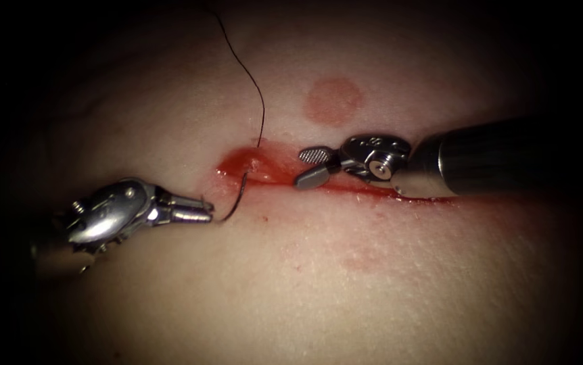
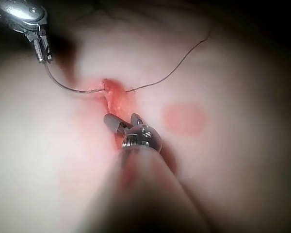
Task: Wound Closure
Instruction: Pull the needle through with the left gripper.
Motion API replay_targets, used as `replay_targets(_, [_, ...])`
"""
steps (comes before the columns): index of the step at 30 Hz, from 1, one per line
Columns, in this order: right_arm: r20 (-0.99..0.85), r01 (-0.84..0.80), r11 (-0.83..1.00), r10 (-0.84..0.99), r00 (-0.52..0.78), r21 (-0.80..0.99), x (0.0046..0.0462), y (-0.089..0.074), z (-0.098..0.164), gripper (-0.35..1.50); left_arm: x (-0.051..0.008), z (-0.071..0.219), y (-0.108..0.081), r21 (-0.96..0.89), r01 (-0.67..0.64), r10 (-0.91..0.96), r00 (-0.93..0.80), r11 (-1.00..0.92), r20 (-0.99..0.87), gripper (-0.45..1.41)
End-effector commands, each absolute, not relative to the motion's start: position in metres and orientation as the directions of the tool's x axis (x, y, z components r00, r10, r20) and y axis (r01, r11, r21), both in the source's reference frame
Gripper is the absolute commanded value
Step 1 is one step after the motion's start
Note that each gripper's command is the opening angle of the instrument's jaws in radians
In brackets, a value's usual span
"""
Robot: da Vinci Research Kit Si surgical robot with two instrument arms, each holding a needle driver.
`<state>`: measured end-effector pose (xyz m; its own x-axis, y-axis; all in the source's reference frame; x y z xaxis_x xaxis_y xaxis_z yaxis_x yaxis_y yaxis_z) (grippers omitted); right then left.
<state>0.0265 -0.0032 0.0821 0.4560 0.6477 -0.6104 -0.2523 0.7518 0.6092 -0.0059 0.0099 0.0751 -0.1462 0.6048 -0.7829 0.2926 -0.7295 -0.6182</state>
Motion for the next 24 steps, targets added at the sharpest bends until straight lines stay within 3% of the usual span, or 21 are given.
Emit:
replay_targets(1, [-0.610,-0.249,0.751,0.648,0.456,0.612,0.0270,-0.0035,0.0827,1.25,-0.0064,0.0756,0.0092,-0.619,0.305,0.607,-0.148,-0.723,-0.781,-0.35])
replay_targets(9, [-0.603,-0.245,0.742,0.657,0.454,0.624,0.0271,-0.0037,0.0825,1.25,-0.0065,0.0735,0.0077,-0.621,0.349,0.615,-0.141,-0.702,-0.776,-0.35])
replay_targets(24, [-0.595,-0.248,0.730,0.670,0.445,0.636,0.0272,-0.0039,0.0817,1.25,-0.0068,0.0706,0.0102,-0.412,0.161,0.403,-0.085,-0.897,-0.911,-0.35])
